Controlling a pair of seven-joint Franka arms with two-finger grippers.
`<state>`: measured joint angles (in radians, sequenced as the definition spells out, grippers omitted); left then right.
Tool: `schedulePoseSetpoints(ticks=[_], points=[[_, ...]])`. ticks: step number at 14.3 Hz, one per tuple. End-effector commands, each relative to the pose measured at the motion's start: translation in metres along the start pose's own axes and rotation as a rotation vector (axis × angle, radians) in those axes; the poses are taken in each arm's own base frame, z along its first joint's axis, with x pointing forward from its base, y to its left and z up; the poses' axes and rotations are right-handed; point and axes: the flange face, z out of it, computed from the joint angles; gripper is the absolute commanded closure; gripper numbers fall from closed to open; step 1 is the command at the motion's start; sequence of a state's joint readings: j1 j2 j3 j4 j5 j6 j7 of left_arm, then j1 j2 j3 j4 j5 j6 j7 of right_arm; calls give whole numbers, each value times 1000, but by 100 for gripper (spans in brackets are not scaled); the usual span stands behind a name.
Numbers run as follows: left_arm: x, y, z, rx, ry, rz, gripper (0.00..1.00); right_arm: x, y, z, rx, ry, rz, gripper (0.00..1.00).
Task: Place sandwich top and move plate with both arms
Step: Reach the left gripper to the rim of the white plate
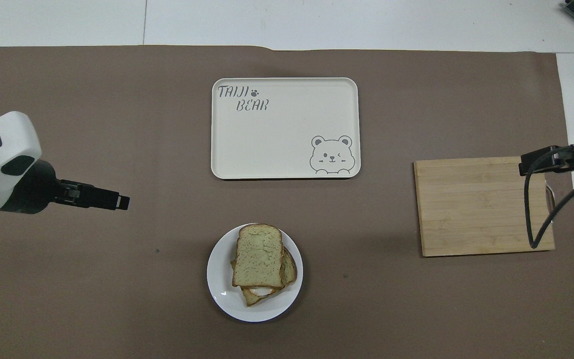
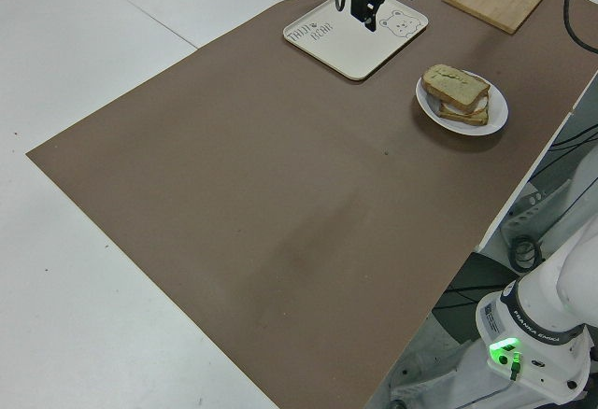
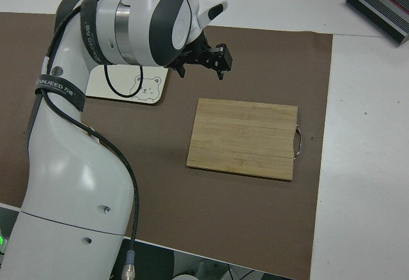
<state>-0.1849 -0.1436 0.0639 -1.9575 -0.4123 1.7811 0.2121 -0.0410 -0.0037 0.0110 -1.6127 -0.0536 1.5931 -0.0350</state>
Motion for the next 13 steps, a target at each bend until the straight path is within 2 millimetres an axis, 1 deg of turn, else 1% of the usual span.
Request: schedulePoseSetpoints(ticks=[1,5,6,8,9,10,11,13], points=[[-24,-10,40,-83,55,22,0,3,0,-2,-6,-9,13,0],[-48,-35,107,-177,68,21,0,3,0,-2,-6,-10,13,0],[-56,-41,127,-207,73,31,3,3,0,-2,-6,-10,13,0],[-77,-52,164,-276,111,44,4,3,0,-2,-6,-10,13,0],[-84,-51,180,-293,127,45,4,3,0,-2,-4,-9,13,0],[-88,-44,194,-306,134,32,6,3,0,-2,-6,-9,13,0],[-94,-39,208,-313,136,31,10,3,0,-2,-6,-9,13,0],[-103,-36,234,-358,167,28,13,3,0,-2,-4,-9,13,0]])
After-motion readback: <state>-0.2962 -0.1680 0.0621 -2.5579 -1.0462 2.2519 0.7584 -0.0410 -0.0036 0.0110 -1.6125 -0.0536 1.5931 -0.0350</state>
